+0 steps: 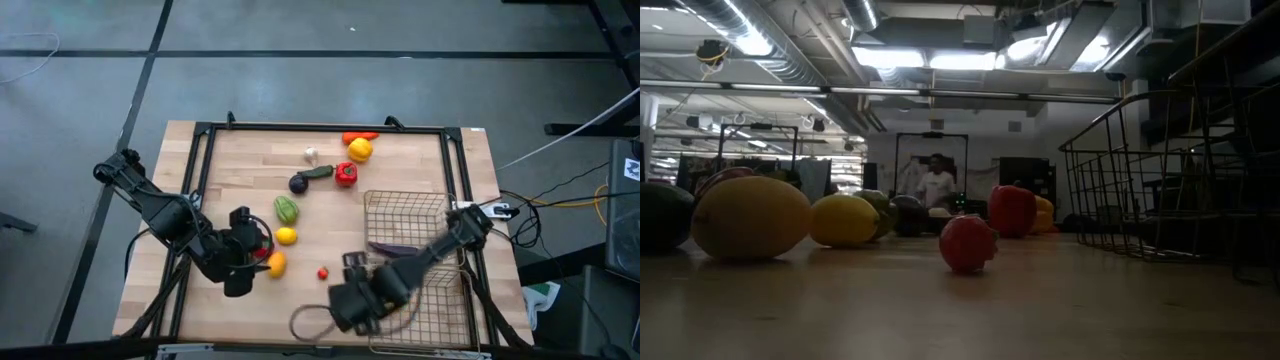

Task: Sort produce into baskets
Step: Put the bottom right lemon into the bottom wire basket

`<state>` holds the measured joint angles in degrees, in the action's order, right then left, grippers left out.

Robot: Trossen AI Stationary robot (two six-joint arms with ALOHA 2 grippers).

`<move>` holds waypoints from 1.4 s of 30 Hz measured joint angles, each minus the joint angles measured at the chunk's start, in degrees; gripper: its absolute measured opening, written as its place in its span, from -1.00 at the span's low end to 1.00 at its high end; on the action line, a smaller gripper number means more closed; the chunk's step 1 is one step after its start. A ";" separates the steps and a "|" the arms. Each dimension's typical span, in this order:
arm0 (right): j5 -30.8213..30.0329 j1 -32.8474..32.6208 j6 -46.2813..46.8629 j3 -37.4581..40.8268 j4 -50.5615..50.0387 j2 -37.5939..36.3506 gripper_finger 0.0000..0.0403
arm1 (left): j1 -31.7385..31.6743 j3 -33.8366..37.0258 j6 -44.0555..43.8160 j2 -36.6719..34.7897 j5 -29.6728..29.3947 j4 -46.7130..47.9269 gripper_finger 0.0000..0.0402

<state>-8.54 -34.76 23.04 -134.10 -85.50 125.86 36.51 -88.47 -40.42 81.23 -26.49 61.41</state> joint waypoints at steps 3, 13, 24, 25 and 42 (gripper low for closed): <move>-1.49 -3.63 4.93 0.00 -4.57 0.00 0.10 | 0.00 0.00 0.00 0.00 -0.01 -0.81 0.56; -2.24 -15.55 19.19 1.08 -4.52 -0.05 0.10 | 0.00 0.00 -0.22 0.87 -0.78 -1.21 0.56; -5.49 -21.63 25.37 13.75 -4.53 -0.09 0.10 | -0.11 0.00 0.24 4.44 -0.83 -2.51 0.56; -4.91 -21.48 24.99 14.84 -4.54 -0.07 0.10 | -0.11 0.00 0.25 4.72 -0.84 -2.51 0.56; 4.68 -15.56 11.12 23.10 -4.43 -0.04 0.10 | -0.15 0.00 1.84 6.80 -0.84 -2.51 0.56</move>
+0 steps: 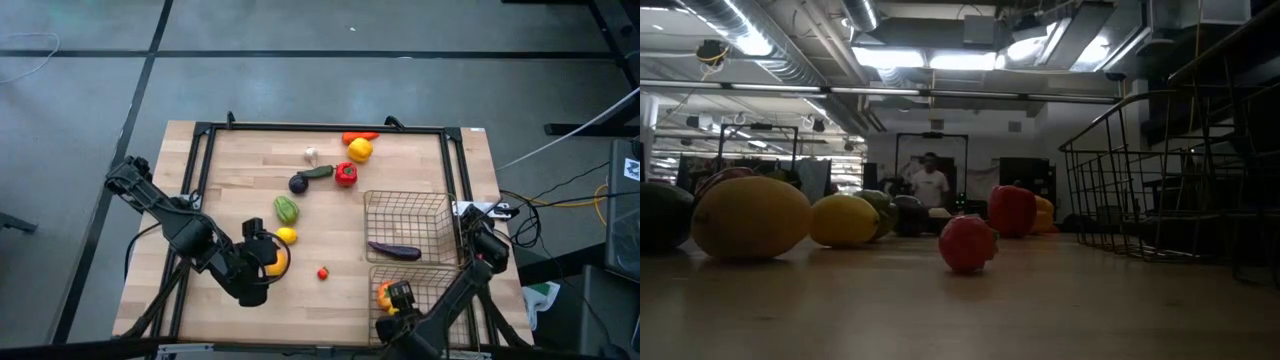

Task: Sort produce into baskets
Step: Put the bottom right lemon into the bottom wire basket, then put the bottom lemon into the bottom wire basket

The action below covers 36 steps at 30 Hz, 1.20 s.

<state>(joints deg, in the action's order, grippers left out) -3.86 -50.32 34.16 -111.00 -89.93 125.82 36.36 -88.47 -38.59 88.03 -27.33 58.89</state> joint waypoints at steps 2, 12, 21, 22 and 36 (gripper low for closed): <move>0.47 0.55 0.02 0.00 0.07 0.00 0.10 | 0.00 0.00 0.00 0.00 0.00 0.00 0.56; 1.02 0.95 0.03 0.00 0.04 0.00 0.11 | 0.00 0.00 0.02 0.00 0.00 -0.02 0.56; 1.49 0.93 0.03 0.00 0.31 0.00 0.44 | 0.00 0.00 0.04 0.00 0.00 0.00 0.56; 1.50 0.93 0.04 0.00 0.28 0.02 0.48 | 0.00 0.00 0.04 0.00 0.00 -0.01 0.56; 4.55 0.95 -0.14 0.00 -0.11 0.02 0.61 | -0.02 0.00 -3.69 0.04 -0.27 -4.92 0.56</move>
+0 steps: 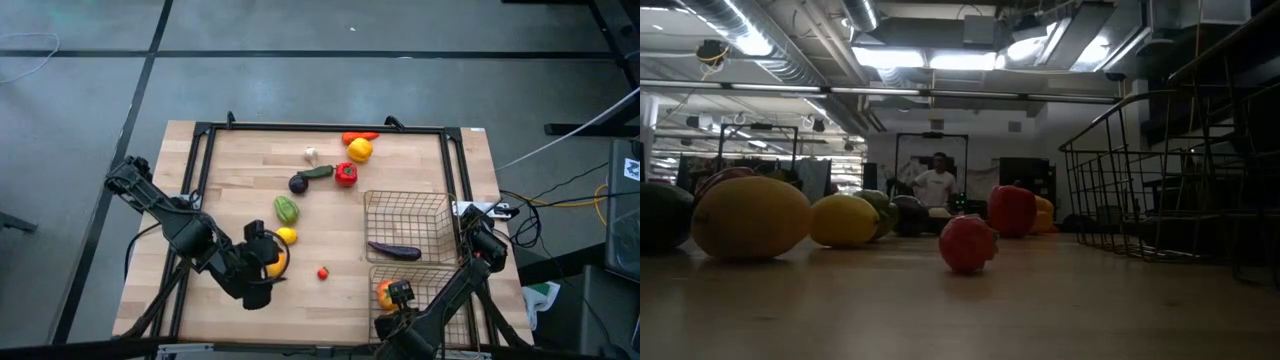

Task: Sort produce into baskets
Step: Put the bottom lemon into the bottom wire basket

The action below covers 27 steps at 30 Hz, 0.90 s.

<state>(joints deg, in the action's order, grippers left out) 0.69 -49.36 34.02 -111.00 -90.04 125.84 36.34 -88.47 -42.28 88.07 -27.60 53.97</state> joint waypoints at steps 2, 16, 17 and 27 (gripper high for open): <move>-0.11 -0.13 -0.02 0.00 0.01 -0.16 0.61 | -0.14 -0.02 0.66 0.59 -0.48 -3.18 0.56; -7.68 -0.13 1.66 -0.04 0.02 -11.57 0.61 | -2.94 0.00 1.04 10.02 -1.02 -3.65 0.56; -8.42 -0.13 2.40 -0.04 0.00 -12.39 0.61 | -3.06 -0.01 -2.73 10.32 -0.91 -1.74 0.56; -14.51 -0.13 4.31 -0.04 0.04 -18.76 0.61 | -2.89 0.00 -41.76 14.91 3.56 17.48 0.56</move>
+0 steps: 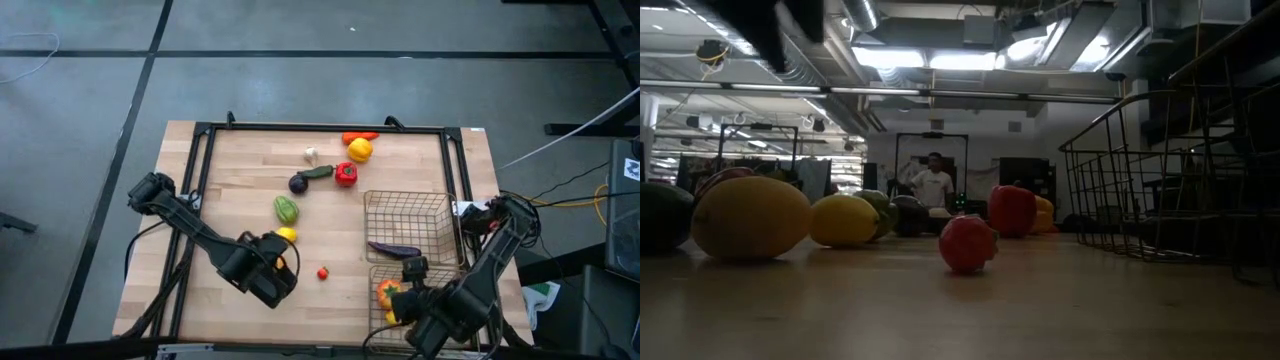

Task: Sort produce into baskets
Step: Put the bottom lemon into the bottom wire basket

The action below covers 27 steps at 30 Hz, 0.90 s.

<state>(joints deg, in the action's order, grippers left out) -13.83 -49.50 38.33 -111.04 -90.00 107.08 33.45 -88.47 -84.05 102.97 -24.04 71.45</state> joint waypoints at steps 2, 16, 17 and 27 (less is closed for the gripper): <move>-0.97 0.00 -0.02 0.00 -0.04 -0.93 0.61 | 0.16 0.00 -2.88 1.67 0.68 0.49 0.56; -6.62 0.00 -1.76 0.00 -0.02 -4.84 0.61 | 0.15 0.00 -12.16 10.20 4.03 -0.56 0.56; -6.60 0.00 -2.05 0.00 -0.01 -4.84 0.61 | 0.15 0.00 -12.44 10.58 4.07 -0.58 0.56; -6.59 0.00 -2.67 0.00 0.01 -4.84 0.61 | 0.15 0.00 -14.63 13.23 4.26 -0.57 0.56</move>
<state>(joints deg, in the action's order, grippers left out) -20.42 -49.50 35.66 -111.04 -89.98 102.24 33.61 -88.47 -98.67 116.20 -19.79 70.89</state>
